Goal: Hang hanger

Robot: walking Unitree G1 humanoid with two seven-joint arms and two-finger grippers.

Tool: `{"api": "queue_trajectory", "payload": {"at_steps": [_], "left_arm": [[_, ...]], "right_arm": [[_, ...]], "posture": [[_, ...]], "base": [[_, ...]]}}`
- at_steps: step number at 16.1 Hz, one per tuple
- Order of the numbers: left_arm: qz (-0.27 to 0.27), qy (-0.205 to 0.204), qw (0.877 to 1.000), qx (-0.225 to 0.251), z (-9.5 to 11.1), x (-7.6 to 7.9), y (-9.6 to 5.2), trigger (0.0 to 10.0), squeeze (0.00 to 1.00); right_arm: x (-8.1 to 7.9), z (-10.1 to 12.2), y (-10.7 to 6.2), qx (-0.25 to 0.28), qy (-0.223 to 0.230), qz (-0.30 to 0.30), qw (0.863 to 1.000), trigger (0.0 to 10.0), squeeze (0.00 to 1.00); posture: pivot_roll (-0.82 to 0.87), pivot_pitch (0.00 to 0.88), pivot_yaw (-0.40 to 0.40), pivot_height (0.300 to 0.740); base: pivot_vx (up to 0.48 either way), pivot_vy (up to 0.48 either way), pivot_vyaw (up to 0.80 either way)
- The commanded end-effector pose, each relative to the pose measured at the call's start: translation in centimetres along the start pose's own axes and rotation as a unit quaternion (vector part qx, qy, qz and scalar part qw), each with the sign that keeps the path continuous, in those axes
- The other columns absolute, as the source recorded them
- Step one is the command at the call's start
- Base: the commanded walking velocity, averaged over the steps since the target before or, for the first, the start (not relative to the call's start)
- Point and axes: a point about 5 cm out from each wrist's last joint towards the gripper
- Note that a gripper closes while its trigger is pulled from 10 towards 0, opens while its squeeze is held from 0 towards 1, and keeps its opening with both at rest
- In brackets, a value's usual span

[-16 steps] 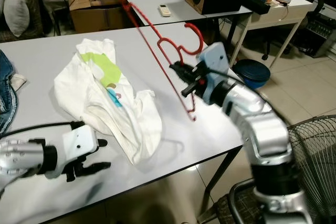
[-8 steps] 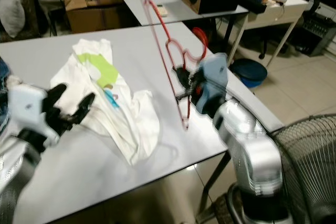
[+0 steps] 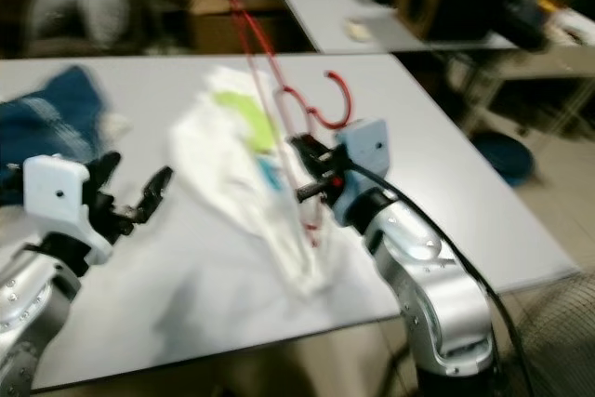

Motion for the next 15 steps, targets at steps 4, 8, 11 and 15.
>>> {"api": "queue_trajectory", "payload": {"at_steps": [4,8,11,15], "left_arm": [[-0.026,0.01,1.0,0.004,0.5,0.4,1.1,10.0,0.32],[-0.057,0.012,0.998,0.005,0.8,1.0,2.0,10.0,0.32],[-0.06,0.015,0.998,0.004,0.8,1.0,2.3,10.0,0.32],[-0.065,0.007,0.998,-0.004,0.5,1.4,2.2,10.0,0.33]], "right_arm": [[0.5,0.6,-0.5,0.019,-0.025,-0.039,0.999,10.0,0.0],[1.3,0.6,-1.7,0.03,-0.029,-0.098,0.994,10.0,0.0],[2.0,0.3,-2.2,0.025,-0.003,-0.149,0.989,10.0,0.0],[2.5,0.5,-2.6,0.035,0.021,-0.17,0.985,10.0,0.0]], "posture": [[-0.07,0.0,0.025,0.74],[-0.09,0.0,0.069,0.74],[-0.09,0.0,0.079,0.74],[-0.09,0.0,0.072,0.74]], "base": [[0.0,0.319,0.8],[0.0,0.318,0.6],[0.0,0.317,0.0],[0.0,0.319,0.0]]}}
Point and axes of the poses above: a point about 5 cm out from each wrist's last joint towards the gripper, its own y axis pointing out of the wrist towards the gripper, its own z axis along the axis of the wrist's last joint, x = y × z, and after that the axes turned 1 degree about -y, right-handed
